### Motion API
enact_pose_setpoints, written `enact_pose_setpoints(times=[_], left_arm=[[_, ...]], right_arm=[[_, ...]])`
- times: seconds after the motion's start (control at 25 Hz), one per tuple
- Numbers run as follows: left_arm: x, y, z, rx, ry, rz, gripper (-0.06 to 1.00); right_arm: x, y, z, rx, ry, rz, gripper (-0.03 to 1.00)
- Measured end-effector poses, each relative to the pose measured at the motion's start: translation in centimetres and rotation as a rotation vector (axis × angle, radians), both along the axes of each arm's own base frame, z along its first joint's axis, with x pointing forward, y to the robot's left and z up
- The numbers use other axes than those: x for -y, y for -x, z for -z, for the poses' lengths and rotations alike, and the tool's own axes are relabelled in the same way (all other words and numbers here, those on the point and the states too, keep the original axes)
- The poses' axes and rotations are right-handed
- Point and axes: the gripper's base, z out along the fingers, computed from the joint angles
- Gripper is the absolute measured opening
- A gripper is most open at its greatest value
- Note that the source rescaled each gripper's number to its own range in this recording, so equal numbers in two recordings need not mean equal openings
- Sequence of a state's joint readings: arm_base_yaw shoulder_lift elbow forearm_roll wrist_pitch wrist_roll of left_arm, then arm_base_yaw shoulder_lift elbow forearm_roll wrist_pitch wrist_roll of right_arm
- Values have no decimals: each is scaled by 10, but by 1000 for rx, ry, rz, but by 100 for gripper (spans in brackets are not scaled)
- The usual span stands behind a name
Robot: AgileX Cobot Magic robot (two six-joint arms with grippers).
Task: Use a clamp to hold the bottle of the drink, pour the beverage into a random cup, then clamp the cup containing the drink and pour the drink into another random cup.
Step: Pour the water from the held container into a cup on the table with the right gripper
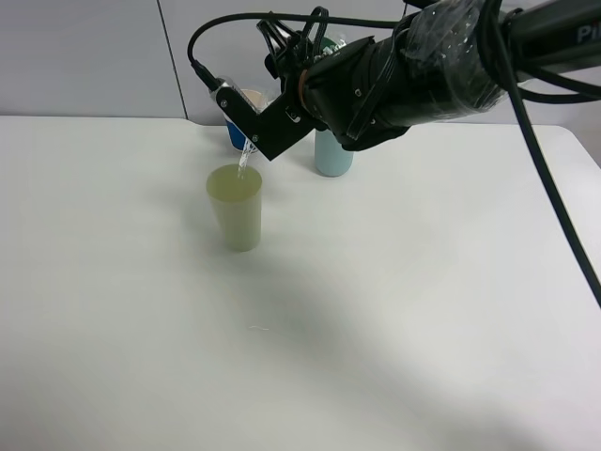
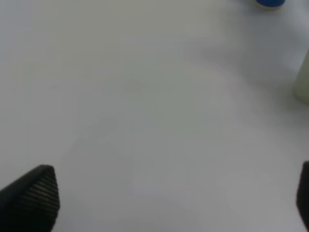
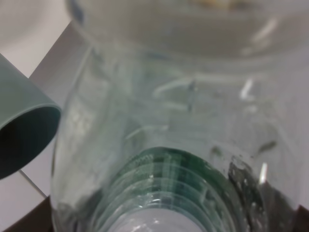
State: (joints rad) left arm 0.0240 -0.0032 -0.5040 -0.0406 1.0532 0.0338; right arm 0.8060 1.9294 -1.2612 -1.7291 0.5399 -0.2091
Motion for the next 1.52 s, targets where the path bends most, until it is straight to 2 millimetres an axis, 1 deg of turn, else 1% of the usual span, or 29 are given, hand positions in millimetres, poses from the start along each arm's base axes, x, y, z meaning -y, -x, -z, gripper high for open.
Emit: enact_pose_setpoints(times=[0.48, 0.84, 1.24, 1.52], left_arm=[[0, 0, 0, 0, 0, 0, 100], [0, 0, 0, 0, 0, 0, 100], [0, 0, 0, 0, 0, 0, 100], [0, 0, 0, 0, 0, 0, 100]], right_arm=[[0, 0, 0, 7, 34, -16, 2], [-10, 6, 3, -1, 119, -141, 2], [-10, 7, 3, 21, 203, -185, 2], [-10, 7, 3, 22, 206, -187, 2]])
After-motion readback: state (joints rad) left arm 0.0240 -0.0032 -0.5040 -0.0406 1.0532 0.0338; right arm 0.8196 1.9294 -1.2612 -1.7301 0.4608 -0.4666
